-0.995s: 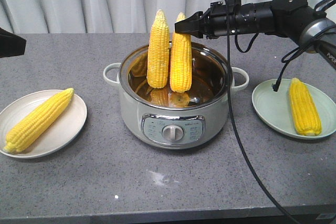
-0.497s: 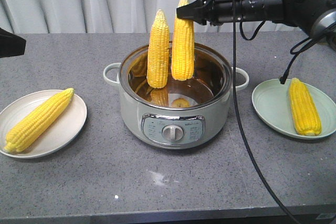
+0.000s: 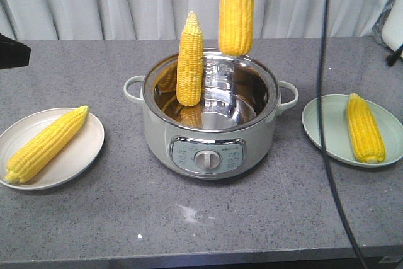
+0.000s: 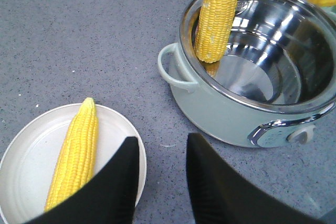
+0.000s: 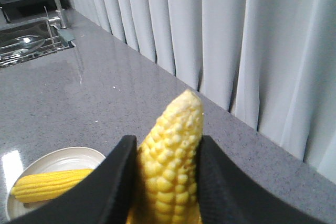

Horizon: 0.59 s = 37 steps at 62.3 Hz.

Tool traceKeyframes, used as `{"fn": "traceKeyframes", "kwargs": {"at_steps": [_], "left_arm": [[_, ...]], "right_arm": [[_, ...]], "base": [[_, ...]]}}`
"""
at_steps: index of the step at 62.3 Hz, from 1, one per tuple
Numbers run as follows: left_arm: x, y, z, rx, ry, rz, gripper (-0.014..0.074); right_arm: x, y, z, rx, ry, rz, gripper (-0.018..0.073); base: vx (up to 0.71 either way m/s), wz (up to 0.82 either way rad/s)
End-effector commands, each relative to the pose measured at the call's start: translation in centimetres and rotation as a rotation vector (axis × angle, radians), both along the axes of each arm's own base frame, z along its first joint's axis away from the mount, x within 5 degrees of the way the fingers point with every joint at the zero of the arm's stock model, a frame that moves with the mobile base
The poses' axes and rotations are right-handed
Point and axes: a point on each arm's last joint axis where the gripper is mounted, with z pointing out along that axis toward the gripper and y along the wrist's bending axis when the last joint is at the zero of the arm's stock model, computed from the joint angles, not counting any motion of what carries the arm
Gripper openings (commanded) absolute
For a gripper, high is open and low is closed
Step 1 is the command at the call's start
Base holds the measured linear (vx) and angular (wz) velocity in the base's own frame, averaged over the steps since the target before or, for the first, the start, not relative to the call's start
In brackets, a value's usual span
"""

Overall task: Distribute corn equally
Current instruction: 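Grip another corn ear with the right gripper and lift it from the pot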

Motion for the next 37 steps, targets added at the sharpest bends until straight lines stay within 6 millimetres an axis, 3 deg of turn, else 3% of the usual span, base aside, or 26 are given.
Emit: {"fn": "traceKeyframes", "kwargs": {"at_steps": [1, 12, 24, 37], "left_arm": [[-0.5, -0.1, 1.5, -0.045, -0.088, 0.006, 0.0216], [-0.4, -0.1, 1.6, -0.048, -0.097, 0.008, 0.0216], [0.2, -0.2, 1.3, -0.057, -0.085, 0.007, 0.0216], [1.9, -1.1, 0.8, -0.163, -0.073, -0.003, 0.0216]], "right_arm": [[-5.2, -0.6, 5.8, 0.037, -0.1, -0.003, -0.0004], [-12.0, -1.7, 9.2, -0.09, -0.068, -0.072, -0.0004], [-18.6, -3.7, 11.2, -0.225, -0.015, -0.246, -0.0004], [-23.9, -5.9, 10.8, -0.292, 0.011, -0.458, -0.0004]], "base": [[0.0, 0.0], [0.0, 0.0], [0.0, 0.0], [0.0, 0.0]]}}
